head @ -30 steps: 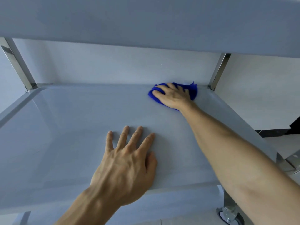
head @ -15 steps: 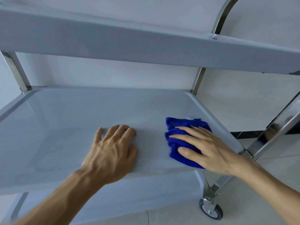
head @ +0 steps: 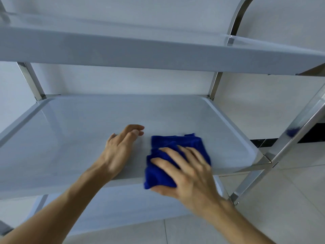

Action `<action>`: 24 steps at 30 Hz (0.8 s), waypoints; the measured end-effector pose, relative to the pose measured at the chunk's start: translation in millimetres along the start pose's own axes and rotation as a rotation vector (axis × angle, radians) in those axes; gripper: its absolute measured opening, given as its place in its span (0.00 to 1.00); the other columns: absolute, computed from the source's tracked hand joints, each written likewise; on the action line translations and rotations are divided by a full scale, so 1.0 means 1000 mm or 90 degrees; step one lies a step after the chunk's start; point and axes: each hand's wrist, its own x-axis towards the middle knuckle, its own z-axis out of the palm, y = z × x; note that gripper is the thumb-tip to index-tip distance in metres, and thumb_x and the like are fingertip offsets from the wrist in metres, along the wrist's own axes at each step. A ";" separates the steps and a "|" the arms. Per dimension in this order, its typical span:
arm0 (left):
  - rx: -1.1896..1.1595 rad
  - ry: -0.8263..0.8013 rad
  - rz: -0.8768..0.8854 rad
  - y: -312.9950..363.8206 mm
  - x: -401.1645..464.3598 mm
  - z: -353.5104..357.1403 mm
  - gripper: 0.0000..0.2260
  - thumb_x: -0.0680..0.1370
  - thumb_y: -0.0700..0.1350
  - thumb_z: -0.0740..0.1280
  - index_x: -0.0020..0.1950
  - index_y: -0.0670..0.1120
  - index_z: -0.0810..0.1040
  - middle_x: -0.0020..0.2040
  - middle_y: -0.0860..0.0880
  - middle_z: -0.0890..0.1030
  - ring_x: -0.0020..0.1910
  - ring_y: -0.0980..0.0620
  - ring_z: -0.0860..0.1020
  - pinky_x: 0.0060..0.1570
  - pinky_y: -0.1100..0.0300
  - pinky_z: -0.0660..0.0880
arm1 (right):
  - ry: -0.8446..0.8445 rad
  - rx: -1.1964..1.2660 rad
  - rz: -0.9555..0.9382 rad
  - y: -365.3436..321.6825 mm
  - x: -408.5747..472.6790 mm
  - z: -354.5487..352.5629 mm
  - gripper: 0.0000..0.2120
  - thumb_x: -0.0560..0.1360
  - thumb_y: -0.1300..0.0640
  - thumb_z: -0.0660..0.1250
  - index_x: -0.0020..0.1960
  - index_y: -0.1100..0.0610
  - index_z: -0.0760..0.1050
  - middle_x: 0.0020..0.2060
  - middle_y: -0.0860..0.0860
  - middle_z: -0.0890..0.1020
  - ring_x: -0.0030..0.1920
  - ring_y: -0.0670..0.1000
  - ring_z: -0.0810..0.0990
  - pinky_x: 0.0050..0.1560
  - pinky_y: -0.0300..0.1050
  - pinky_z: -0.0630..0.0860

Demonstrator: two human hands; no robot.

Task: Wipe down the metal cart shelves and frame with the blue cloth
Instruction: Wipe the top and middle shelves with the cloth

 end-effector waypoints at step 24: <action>0.711 -0.091 0.405 0.019 -0.039 0.069 0.32 0.78 0.66 0.54 0.78 0.52 0.56 0.77 0.47 0.63 0.70 0.37 0.67 0.65 0.36 0.64 | -0.157 0.181 0.310 0.064 0.028 -0.018 0.15 0.82 0.62 0.56 0.63 0.54 0.77 0.61 0.49 0.81 0.62 0.51 0.77 0.62 0.50 0.74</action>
